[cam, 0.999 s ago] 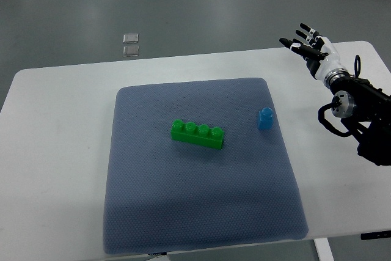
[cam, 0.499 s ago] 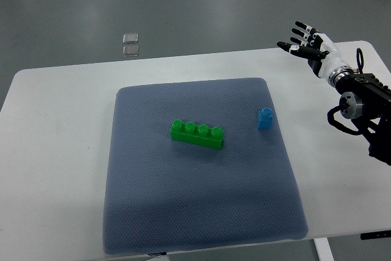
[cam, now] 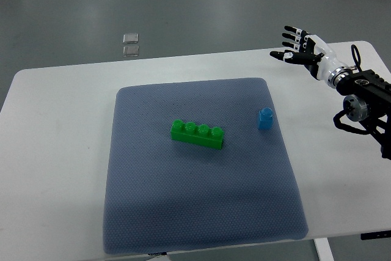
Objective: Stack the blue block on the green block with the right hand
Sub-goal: 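Reach the right hand forward and down toward the small blue block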
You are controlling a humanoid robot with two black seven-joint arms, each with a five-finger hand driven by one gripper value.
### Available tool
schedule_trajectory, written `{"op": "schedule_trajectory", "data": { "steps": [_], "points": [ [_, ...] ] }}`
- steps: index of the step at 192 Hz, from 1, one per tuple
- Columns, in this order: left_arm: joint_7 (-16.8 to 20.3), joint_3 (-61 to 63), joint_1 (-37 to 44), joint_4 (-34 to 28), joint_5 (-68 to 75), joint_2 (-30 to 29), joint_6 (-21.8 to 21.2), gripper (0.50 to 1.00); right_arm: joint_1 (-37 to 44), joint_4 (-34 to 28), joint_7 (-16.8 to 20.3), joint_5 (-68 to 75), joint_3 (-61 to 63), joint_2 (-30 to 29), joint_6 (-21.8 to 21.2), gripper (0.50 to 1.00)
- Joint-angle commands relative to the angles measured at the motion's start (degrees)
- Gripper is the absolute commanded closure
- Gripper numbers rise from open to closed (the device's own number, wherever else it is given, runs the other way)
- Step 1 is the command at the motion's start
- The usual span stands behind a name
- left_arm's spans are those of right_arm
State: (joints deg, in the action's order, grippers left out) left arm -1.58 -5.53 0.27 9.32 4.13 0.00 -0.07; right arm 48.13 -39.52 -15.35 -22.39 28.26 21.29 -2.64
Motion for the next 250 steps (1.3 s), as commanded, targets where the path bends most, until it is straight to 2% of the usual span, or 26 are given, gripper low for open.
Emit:
{"op": "schedule_trajectory", "data": {
  "steps": [1,58,104,196,250],
  "points": [
    [0.0,0.0,0.0,0.0,0.0,0.0,0.1,0.5,1.3,-2.2,0.0,-5.7,-3.7,1.7,-0.2,0.583],
    [0.0,0.0,0.0,0.0,0.0,0.0,0.0,0.5,8.4,-12.9,0.0,-25.9,-16.5,8.2,-2.8,0.583],
    [0.0,0.0,0.0,0.1,0.0,0.0,0.1,0.5,17.1,-18.3,0.1,-31.0,-31.8,11.1,-3.3,0.585],
    [0.0,0.0,0.0,0.0,0.0,0.0,0.1,0.5,18.1,-18.9,1.1,-39.0,-39.0,10.3,-3.6,0.593],
    [0.0,0.0,0.0,0.0,0.0,0.0,0.1,0.5,17.9,-18.3,2.5,-39.5,-39.0,9.9,-2.2,0.644]
  ]
}}
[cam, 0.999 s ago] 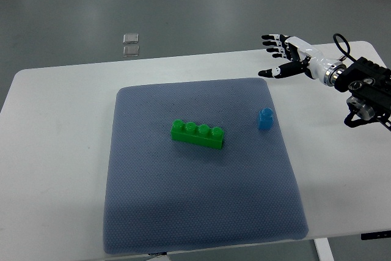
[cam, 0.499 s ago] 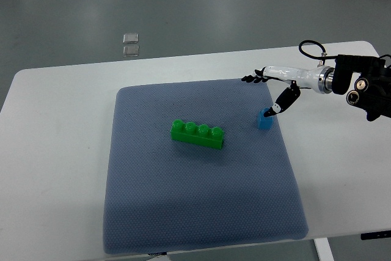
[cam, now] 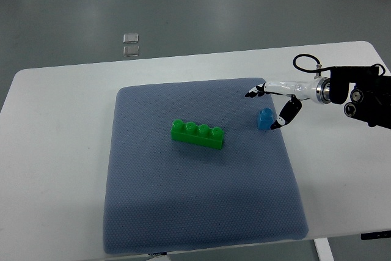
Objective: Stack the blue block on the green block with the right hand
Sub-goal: 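Reach the right hand forward and down toward the small blue block, then close the right hand fingers around the blue block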
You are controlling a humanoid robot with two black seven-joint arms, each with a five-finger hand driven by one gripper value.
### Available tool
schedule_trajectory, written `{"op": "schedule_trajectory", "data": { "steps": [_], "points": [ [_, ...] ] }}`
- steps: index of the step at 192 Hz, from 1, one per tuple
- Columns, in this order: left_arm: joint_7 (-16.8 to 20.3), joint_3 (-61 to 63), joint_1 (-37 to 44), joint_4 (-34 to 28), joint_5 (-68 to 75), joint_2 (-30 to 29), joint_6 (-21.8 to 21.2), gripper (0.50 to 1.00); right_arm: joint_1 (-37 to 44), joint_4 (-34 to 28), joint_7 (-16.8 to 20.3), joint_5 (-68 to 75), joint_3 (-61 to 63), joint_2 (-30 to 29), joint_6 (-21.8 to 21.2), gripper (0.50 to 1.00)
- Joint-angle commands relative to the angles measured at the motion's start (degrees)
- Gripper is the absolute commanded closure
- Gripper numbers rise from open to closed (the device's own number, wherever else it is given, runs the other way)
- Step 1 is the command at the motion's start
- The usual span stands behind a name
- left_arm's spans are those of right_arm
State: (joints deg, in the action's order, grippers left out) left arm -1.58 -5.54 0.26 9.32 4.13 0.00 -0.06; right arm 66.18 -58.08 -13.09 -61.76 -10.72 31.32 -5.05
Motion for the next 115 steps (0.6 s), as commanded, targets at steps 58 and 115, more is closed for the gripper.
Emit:
{"op": "schedule_trajectory", "data": {
  "steps": [58,115],
  "points": [
    [0.0,0.0,0.0,0.1,0.0,0.0,0.1,0.5,-0.5,0.5,0.6,-0.7,-0.1,-0.2,0.2,0.701],
    [0.0,0.0,0.0,0.0,0.0,0.0,0.0,0.5,-1.2,0.6,0.7,-0.8,-0.2,-1.1,0.9,0.705]
  ]
}}
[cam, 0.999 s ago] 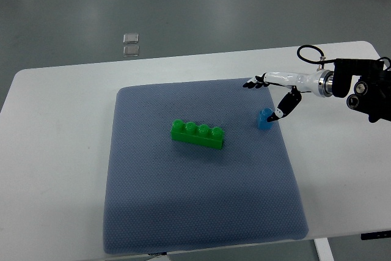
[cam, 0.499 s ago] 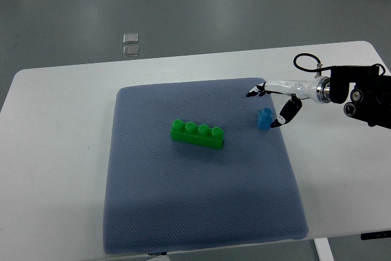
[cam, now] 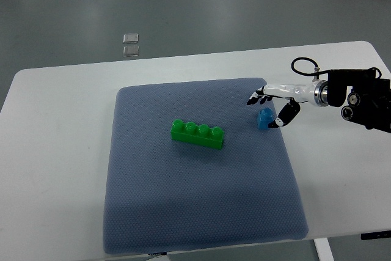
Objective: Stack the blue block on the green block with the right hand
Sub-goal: 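Close the right hand fingers around the blue block, then lift the blue block and carry it over the green block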
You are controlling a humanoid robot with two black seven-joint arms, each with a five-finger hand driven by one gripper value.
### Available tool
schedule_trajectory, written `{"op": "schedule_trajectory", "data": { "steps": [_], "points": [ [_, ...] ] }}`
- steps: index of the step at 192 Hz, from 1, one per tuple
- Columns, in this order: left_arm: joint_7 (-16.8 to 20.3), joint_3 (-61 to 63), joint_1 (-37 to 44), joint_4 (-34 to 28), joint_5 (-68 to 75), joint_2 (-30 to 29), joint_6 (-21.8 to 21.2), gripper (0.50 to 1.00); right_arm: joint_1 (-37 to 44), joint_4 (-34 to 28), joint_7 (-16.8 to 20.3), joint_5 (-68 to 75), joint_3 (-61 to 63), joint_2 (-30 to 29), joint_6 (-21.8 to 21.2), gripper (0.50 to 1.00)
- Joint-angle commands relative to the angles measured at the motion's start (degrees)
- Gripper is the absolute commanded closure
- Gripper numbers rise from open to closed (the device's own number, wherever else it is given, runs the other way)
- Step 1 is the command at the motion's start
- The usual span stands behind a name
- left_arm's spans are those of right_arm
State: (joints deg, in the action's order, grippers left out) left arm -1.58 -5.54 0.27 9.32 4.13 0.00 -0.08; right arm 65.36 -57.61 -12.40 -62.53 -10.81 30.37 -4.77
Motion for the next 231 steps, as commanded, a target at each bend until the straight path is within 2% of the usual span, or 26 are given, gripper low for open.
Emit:
{"op": "schedule_trajectory", "data": {
  "steps": [1,36,83,182,231],
  "points": [
    [0.0,0.0,0.0,0.0,0.0,0.0,0.0,0.5,-0.4,0.1,0.0,0.0,-0.1,-0.1,0.6,0.705],
    [0.0,0.0,0.0,0.0,0.0,0.0,0.0,0.5,-0.9,0.7,0.0,-0.5,-0.3,-0.1,1.2,0.73],
    [0.0,0.0,0.0,0.0,0.0,0.0,0.0,0.5,-0.7,0.8,0.0,-0.9,-0.7,0.0,1.3,0.738],
    [0.0,0.0,0.0,0.0,0.0,0.0,0.0,0.5,-0.3,1.3,0.0,-1.5,-1.1,0.1,1.3,0.836],
    [0.0,0.0,0.0,0.0,0.0,0.0,0.0,0.5,-0.7,1.3,-0.1,-2.3,-1.2,0.0,1.4,0.867]
  ]
}}
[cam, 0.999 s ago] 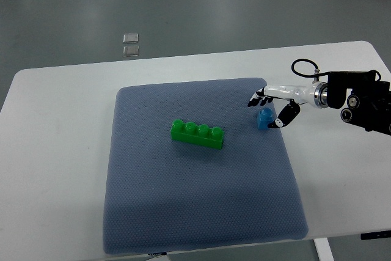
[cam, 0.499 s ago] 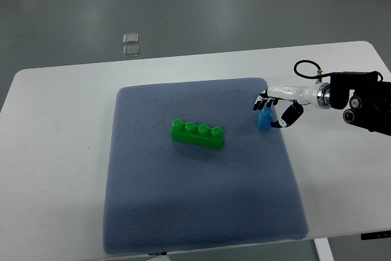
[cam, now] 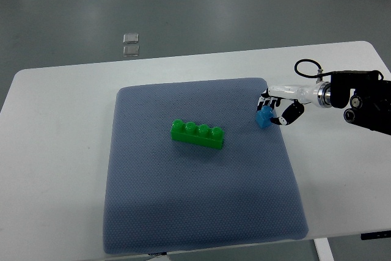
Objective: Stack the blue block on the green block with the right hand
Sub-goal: 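Lift the blue block and carry it over the green block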
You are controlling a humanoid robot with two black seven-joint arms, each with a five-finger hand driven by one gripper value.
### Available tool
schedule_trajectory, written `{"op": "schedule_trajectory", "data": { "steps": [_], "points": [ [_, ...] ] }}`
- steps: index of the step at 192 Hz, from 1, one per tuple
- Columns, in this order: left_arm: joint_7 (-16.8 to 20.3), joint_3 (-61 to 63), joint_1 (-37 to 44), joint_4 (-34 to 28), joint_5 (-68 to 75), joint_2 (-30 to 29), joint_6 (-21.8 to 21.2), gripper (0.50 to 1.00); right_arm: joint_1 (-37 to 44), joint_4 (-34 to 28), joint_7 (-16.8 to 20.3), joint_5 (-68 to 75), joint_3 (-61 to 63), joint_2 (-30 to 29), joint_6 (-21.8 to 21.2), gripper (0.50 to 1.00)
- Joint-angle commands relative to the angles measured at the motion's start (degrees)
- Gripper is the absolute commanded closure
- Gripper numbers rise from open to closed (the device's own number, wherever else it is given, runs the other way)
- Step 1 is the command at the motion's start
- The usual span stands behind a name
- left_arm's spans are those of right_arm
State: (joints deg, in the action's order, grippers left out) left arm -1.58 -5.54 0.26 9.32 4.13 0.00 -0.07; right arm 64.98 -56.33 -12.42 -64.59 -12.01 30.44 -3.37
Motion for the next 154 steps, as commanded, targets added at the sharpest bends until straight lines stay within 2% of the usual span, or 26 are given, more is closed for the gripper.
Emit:
{"op": "schedule_trajectory", "data": {
  "steps": [1,49,75,110,154],
  "points": [
    [0.0,0.0,0.0,0.0,0.0,0.0,0.0,0.5,-0.3,0.0,-0.1,-0.3,0.0,-0.1,-0.1,0.869],
    [0.0,0.0,0.0,0.0,0.0,0.0,0.0,0.5,-0.3,0.0,-0.1,-0.3,0.1,0.0,-0.1,0.924],
    [0.0,0.0,0.0,0.0,0.0,0.0,0.0,0.5,0.1,0.0,-0.4,-0.3,0.1,0.0,0.4,1.0],
    [0.0,0.0,0.0,0.0,0.0,0.0,0.0,0.5,1.8,-0.4,-1.0,-0.2,0.2,0.1,1.3,1.0],
    [0.0,0.0,0.0,0.0,0.0,0.0,0.0,0.5,5.7,-0.9,-6.2,-1.1,0.4,-0.1,3.8,1.0]
  ]
}}
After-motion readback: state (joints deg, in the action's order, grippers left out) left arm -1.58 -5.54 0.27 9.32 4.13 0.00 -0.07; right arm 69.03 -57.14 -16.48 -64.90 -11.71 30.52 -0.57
